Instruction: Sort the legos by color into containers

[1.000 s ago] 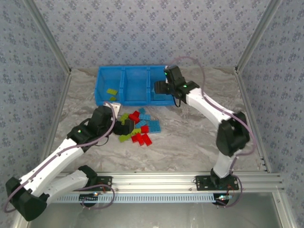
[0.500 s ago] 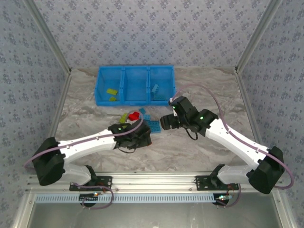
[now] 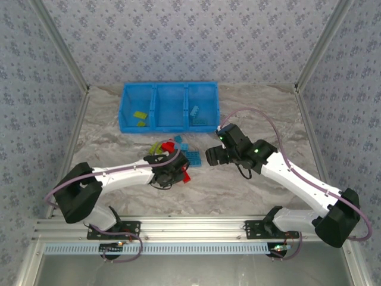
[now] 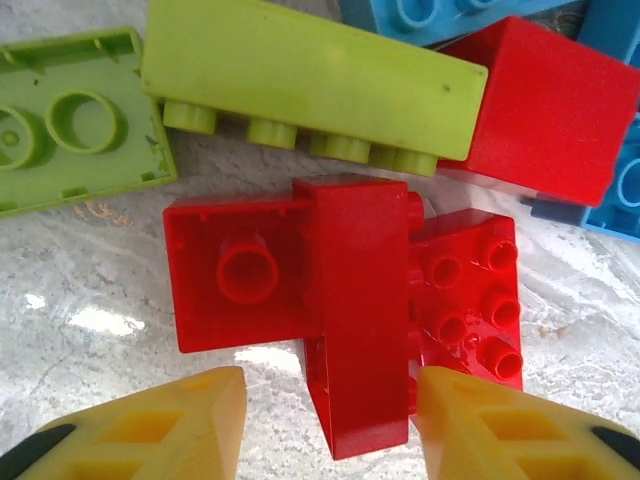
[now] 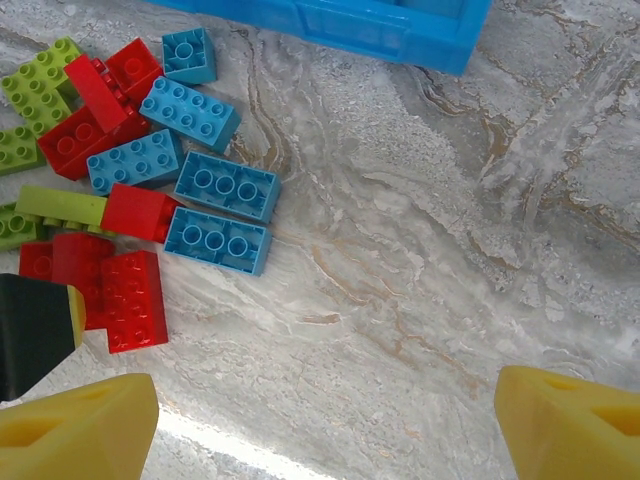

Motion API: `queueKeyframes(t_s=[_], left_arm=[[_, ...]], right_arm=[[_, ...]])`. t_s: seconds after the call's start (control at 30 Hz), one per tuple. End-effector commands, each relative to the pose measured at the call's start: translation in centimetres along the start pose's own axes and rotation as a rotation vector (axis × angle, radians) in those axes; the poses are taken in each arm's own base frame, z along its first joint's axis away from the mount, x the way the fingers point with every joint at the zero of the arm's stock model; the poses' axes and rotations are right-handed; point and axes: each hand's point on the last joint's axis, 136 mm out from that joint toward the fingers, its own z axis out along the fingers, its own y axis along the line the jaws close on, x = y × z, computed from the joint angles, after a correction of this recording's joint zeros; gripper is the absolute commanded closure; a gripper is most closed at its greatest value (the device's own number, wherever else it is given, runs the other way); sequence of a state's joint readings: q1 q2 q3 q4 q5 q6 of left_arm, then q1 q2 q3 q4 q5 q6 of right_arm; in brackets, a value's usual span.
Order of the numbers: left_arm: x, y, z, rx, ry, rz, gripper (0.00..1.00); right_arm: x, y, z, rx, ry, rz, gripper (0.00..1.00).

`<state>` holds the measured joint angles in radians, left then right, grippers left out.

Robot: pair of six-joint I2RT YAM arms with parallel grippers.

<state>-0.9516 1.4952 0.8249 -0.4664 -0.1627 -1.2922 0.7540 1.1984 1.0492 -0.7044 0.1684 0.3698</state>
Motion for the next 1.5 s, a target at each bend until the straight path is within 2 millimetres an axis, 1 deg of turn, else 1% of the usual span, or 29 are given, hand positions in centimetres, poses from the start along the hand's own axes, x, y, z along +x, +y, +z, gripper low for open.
queueKeyframes(t_s=[0.0,0.17,0.33,0.4,0.53,0.67,0.73,0.83,0.93,0.97,1.0,1.07,1.1,1.13,1.2,1.27,1.3,1.37,1.43,1.47], left_arm=[[0.0,0.3,0.4,-0.003,-0.002,0.001,0.58],[0.8,1.1,0.7,-0.015,0.029,0.008,0.69],[1.0,1.5,-0.2,-0.002,0.038,0.027,0.79],[0.9,1.1,-1.0,0.026,0.039,0.048,0.82],[0.3,0.5,-2.7,0.054,0.026,0.086,0.84],[-1.2,-1.3,-4.9,0.136,-0.029,0.116,0.85],[-2.7,-2.3,-6.1,0.177,-0.077,0.125,0.85],[-6.5,-3.6,-8.0,0.231,-0.182,0.145,0.86],[-11.8,-4.9,-9.9,0.270,-0.282,0.119,0.87],[-13.9,-5.3,-10.5,0.281,-0.324,0.108,0.87],[-15.9,-5.7,-10.8,0.287,-0.360,0.095,0.88],[-18.7,-6.4,-10.5,0.303,-0.364,0.076,0.88],[-19.7,-6.9,-10.4,0.304,-0.358,0.079,0.88],[-20.2,-7.2,-10.4,0.298,-0.360,0.087,0.86],[-20.0,-7.5,-10.2,0.301,-0.345,0.090,0.74],[-18.6,-6.8,-10.0,0.280,-0.305,0.083,0.64],[-17.2,-6.1,-10.0,0.250,-0.283,0.103,0.58],[-14.1,-4.2,-10.4,0.160,-0.271,0.156,0.51],[-10.5,-1.8,-10.5,0.090,-0.257,0.190,0.45],[-8.9,0.0,-10.3,0.053,-0.224,0.187,0.43]], right_arm=[[0.2,-0.7,-0.4,0.022,-0.002,0.019,0.10],[0.0,-0.5,-0.6,0.009,-0.008,0.025,0.10],[0.2,0.1,-0.7,-0.024,0.011,0.022,0.10],[0.2,0.2,-0.9,-0.030,0.010,0.027,0.10],[-0.3,0.2,-1.3,-0.034,-0.010,0.034,0.10],[-0.9,0.3,-1.6,-0.038,-0.030,0.041,0.10],[-1.1,0.4,-1.7,-0.039,-0.038,0.045,0.10],[-1.5,0.5,-1.9,-0.048,-0.052,0.052,0.10],[-1.7,0.7,-2.0,-0.058,-0.057,0.057,0.10],[-1.7,0.8,-1.9,-0.060,-0.058,0.058,0.10],[-1.7,0.8,-2.0,-0.061,-0.059,0.061,0.10],[-1.8,0.9,-2.0,-0.065,-0.058,0.067,0.10],[-1.7,0.9,-2.0,-0.068,-0.054,0.066,0.10],[-1.6,0.9,-2.0,-0.067,-0.051,0.068,0.10],[-1.0,0.9,-2.0,-0.066,-0.035,0.069,0.10],[-0.4,0.9,-1.9,-0.065,-0.016,0.065,0.10],[0.0,1.0,-1.8,-0.066,-0.007,0.058,0.10],[0.6,1.2,-1.7,-0.065,0.009,0.044,0.10],[0.9,1.3,-1.4,-0.065,0.016,0.037,0.10],[0.9,1.3,-1.3,-0.067,0.016,0.036,0.10]])
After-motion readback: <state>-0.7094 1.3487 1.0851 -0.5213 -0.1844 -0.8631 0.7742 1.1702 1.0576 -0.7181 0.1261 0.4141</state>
